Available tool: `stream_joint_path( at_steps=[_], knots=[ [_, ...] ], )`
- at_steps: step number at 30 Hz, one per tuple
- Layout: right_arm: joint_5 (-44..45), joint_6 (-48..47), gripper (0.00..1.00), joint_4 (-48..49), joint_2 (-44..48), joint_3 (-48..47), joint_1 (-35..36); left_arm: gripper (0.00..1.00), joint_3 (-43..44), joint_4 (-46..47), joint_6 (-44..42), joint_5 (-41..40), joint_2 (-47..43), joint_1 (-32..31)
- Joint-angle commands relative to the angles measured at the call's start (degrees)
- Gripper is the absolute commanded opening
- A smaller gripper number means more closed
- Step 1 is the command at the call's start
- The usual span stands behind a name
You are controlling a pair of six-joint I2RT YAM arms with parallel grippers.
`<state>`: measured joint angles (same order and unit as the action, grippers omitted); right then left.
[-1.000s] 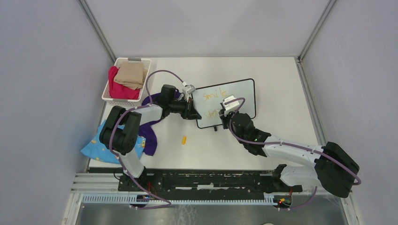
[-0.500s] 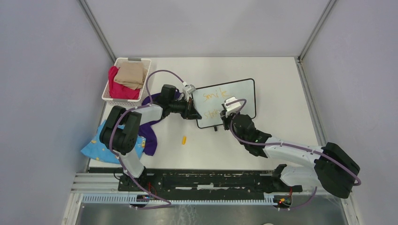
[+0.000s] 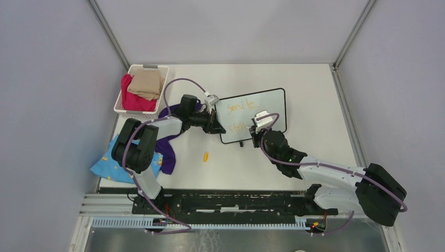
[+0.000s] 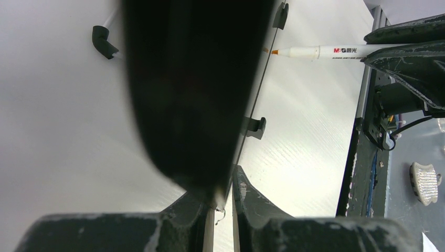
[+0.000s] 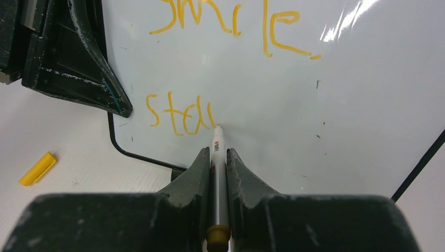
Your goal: Write a sentence on the whiteboard
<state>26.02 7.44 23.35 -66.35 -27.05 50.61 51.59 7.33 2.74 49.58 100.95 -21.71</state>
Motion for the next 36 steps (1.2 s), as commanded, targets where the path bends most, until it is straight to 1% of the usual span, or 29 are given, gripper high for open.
stream_joint_path(
  at_steps=[1,8,16,36],
  knots=[
    [1.00,-0.58,0.00,1.72,1.79,-3.27,-0.56,0.02,-0.84,-7.05,-5.62,-6.58,3.03,-2.02],
    [0.80,-1.36,0.00,1.22,0.45,-6.15,-1.74,0.02,-0.88,-7.02,-5.58,-6.66,3.10,-2.17],
    [0.47,-1.22,0.00,1.00,-0.77,-5.76,-2.27,0.02,-0.86,-7.02,-5.56,-6.63,3.12,-2.13],
    [-2.11,2.28,0.00,0.60,0.87,2.78,-2.27,0.02,-0.75,-6.99,-5.57,-6.63,3.37,-2.26]
  ],
)
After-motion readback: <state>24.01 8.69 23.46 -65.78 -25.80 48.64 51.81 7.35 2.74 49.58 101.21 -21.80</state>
